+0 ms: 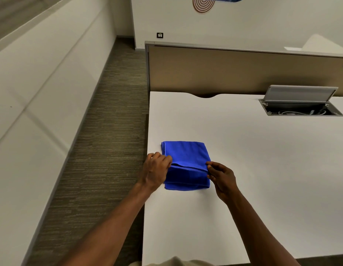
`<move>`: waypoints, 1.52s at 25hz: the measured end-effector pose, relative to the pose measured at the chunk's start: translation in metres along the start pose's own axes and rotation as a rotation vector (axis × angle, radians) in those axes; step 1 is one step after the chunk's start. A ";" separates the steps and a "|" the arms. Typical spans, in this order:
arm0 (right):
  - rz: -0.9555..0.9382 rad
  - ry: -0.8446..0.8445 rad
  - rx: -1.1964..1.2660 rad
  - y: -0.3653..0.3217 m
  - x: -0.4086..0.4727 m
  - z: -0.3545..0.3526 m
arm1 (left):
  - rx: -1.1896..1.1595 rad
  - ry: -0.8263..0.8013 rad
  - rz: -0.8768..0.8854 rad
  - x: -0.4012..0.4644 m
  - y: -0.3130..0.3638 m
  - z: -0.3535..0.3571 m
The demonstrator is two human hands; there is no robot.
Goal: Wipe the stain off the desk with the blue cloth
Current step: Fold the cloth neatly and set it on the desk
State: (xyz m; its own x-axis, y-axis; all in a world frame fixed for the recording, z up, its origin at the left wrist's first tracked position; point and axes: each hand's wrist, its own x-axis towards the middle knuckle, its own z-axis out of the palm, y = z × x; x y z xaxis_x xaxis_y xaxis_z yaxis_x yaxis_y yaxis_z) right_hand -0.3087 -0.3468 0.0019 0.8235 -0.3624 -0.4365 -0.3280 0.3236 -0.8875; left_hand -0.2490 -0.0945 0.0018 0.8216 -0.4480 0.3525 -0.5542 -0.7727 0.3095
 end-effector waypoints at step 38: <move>-0.417 0.065 -0.794 0.039 -0.018 -0.022 | 0.161 -0.104 0.003 -0.051 0.007 0.045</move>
State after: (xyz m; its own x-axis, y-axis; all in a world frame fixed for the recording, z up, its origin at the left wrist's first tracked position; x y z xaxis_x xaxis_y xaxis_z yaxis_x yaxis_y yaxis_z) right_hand -0.3470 -0.3471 -0.0284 0.9272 -0.3721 -0.0422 -0.2517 -0.5359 -0.8059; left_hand -0.2893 -0.0972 -0.0534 0.8342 -0.4876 0.2577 -0.5347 -0.8296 0.1609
